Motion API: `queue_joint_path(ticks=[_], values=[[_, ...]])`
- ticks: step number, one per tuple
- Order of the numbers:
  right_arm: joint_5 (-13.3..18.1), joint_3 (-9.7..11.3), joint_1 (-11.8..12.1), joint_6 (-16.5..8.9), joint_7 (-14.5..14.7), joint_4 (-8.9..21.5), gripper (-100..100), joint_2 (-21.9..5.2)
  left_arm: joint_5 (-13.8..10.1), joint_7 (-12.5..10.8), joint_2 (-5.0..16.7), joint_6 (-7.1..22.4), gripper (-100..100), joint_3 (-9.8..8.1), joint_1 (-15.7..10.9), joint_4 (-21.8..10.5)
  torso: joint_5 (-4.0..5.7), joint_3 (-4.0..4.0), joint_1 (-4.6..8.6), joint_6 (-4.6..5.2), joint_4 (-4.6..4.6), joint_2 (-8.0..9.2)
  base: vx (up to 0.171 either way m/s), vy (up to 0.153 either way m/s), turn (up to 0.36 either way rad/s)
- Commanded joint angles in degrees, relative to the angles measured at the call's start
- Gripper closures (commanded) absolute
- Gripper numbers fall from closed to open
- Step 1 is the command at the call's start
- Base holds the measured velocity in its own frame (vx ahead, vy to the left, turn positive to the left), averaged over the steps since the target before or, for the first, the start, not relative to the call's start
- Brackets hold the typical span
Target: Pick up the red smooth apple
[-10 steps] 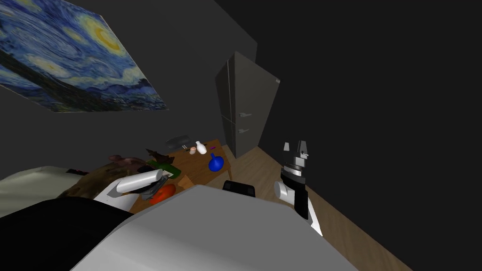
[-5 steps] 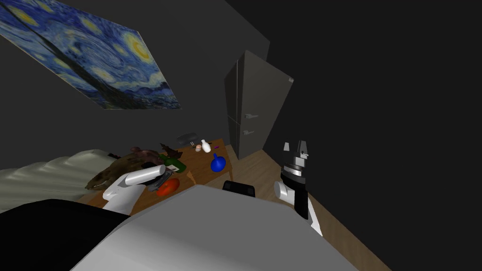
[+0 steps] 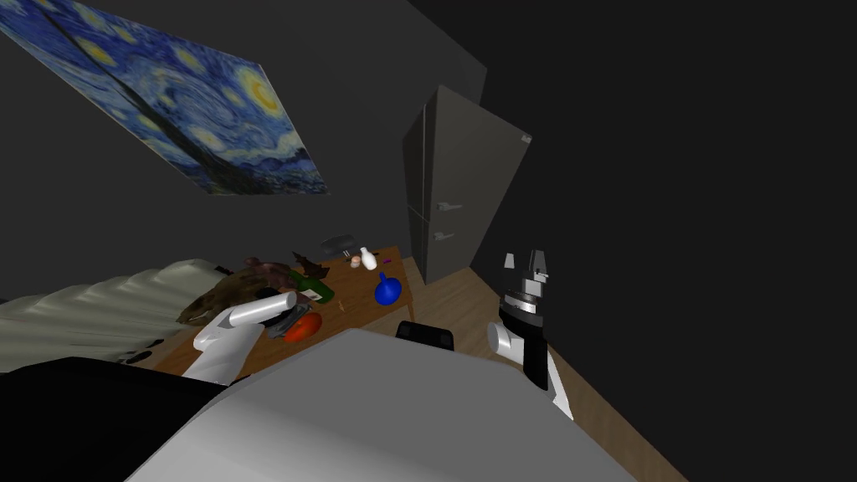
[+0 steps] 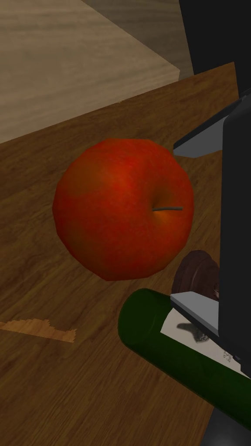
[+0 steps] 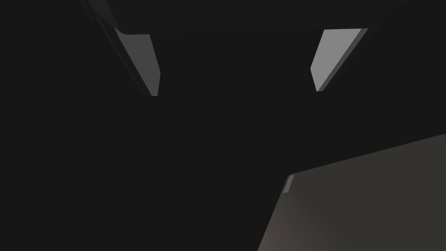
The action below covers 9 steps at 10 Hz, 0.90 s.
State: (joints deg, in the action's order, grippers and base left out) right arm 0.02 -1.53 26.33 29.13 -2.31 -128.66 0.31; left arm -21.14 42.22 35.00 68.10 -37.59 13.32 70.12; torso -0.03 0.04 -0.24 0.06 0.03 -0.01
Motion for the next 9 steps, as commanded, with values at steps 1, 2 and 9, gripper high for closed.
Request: queue_joint_path(ticks=[1,2,9], values=[[0.0,0.0,0.0,0.0,0.0,0.0,0,0.0,0.0,0.1,0.0,0.1,-100,-0.02,0.0,0.0,0.0,0.0,0.0,0.0,0.0,0.0,0.0,0.0,0.0],[0.0,0.0,0.0,0.0,0.0,0.0,0,0.0,0.0,0.1,0.0,0.1,-100,-0.02,0.0,0.0,0.0,0.0,0.0,0.0,0.0,0.0,-0.002,0.004,-0.011],[0.0,0.0,0.0,0.0,0.0,0.0,0,0.0,0.0,-5.9,0.2,-3.5,-100,4.43,0.6,-2.4,-0.24,-0.1,-0.51,-0.03,-0.01,0.2,-0.035,0.026,-0.06]])
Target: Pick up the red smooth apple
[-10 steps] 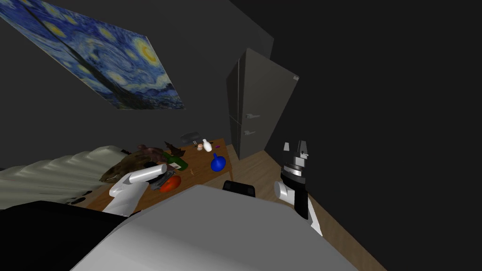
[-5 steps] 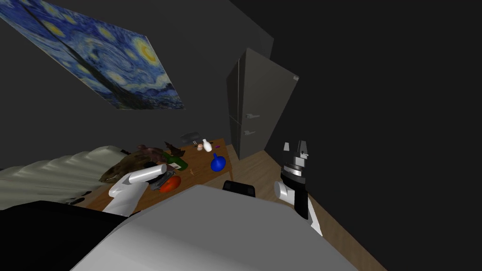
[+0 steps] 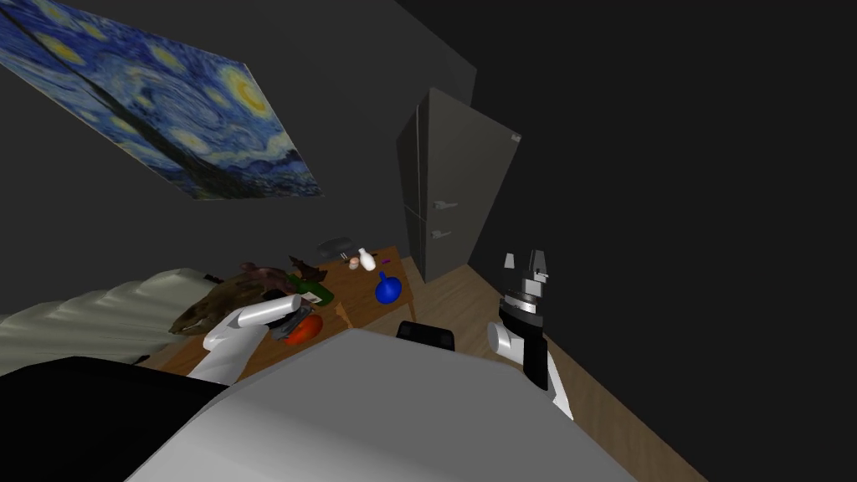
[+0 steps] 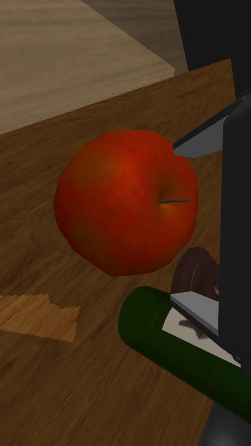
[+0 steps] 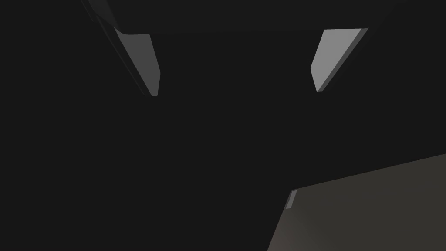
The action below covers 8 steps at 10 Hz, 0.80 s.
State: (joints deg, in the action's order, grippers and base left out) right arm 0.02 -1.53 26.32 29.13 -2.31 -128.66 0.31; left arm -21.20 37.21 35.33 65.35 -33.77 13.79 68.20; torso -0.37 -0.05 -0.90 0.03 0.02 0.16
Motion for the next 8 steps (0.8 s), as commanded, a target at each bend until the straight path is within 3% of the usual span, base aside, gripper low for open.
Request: queue_joint_path(ticks=[1,2,6,7,8], values=[[0.0,0.0,0.0,0.0,0.0,0.0,0,0.0,0.0,0.0,0.0,0.0,-100,0.0,0.0,0.0,0.0,0.0,0.0,0.0,0.0,0.0,-0.024,0.016,-0.02],[0.0,0.0,0.0,0.0,0.0,0.0,0,0.0,0.0,-0.3,0.0,-0.1,100,0.1,0.0,0.0,-0.02,0.05,-0.03,-0.02,0.02,-0.09,-0.008,0.002,0.022],[0.0,0.0,0.0,0.0,0.0,0.0,0,0.0,0.1,-0.2,0.1,0.0,100,0.07,0.1,0.0,-0.24,0.17,-0.27,0.1,0.02,-0.34,0.0,0.0,0.0],[0.0,0.0,0.0,0.0,0.0,0.0,0,0.0,0.1,-0.2,0.1,0.0,0,0.07,0.1,-0.1,-0.24,0.18,-0.28,0.1,0.02,-0.35,0.0,0.0,0.0],[0.0,0.0,0.0,0.0,0.0,0.0,0,0.0,0.0,1.5,-0.2,0.7,100,-1.16,-0.1,0.5,-0.24,0.18,-0.28,0.1,0.02,-0.35,0.042,-0.019,0.115]])
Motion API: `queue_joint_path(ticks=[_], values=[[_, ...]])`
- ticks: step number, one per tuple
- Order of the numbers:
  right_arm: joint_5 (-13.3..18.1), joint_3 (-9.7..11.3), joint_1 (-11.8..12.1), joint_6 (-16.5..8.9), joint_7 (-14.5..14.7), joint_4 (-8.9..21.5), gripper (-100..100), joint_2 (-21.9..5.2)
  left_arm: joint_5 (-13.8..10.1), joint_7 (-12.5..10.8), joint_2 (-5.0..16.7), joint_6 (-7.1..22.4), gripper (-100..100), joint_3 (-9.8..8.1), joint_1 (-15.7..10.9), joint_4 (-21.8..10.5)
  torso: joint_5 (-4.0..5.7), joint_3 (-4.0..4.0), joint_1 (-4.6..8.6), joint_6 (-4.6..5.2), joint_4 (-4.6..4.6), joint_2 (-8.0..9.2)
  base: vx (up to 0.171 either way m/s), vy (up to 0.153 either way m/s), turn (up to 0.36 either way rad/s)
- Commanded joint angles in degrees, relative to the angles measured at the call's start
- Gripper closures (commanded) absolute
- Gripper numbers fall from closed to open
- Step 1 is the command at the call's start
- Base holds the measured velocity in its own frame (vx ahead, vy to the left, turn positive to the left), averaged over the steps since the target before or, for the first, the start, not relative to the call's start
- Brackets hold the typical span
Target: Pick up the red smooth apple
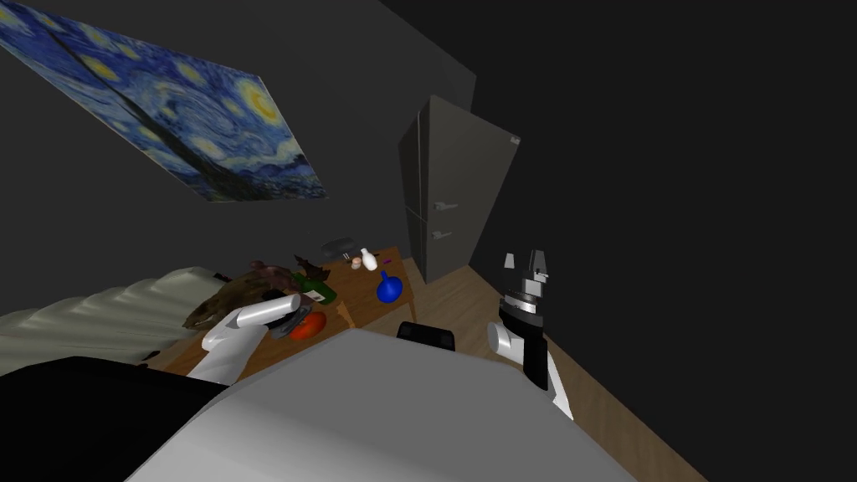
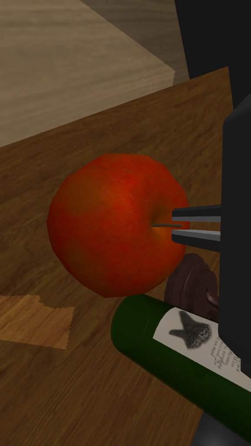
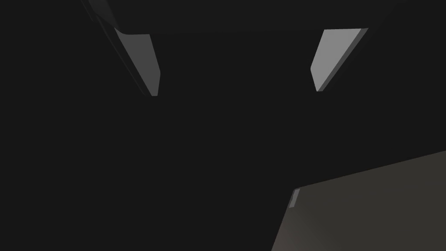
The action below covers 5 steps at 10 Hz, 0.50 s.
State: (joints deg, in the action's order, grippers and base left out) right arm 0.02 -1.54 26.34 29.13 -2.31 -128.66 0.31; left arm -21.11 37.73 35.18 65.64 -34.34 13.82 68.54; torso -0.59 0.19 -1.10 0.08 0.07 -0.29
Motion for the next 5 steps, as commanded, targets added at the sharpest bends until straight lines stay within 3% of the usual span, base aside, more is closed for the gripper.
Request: queue_joint_path(ticks=[1,3,4,5], values=[[0.0,0.0,0.0,0.0,0.0,0.0,0,0.0,-0.1,1.6,-0.1,0.7,100,-1.05,-0.2,0.4,0.0,0.0,0.0,0.0,0.0,0.0,0.077,-0.038,0.102],[0.0,0.0,0.0,0.0,0.0,0.0,0,0.0,-0.1,4.0,-0.1,2.2,100,-2.83,-0.4,1.4,0.04,0.09,0.14,0.07,0.02,-0.16,0.062,-0.05,0.074],[0.0,0.0,0.0,0.0,0.0,0.0,0,0.0,0.0,3.0,-0.2,1.6,100,-2.22,-0.3,1.1,0.07,0.07,0.19,0.05,0.02,-0.12,0.023,-0.025,0.022],[0.0,0.0,0.0,0.0,0.0,0.0,0,0.0,0.0,3.3,-0.2,1.8,0,-2.32,-0.3,1.2,0.05,0.02,0.1,0.07,0.0,-0.02,0.005,-0.005,-0.003]])
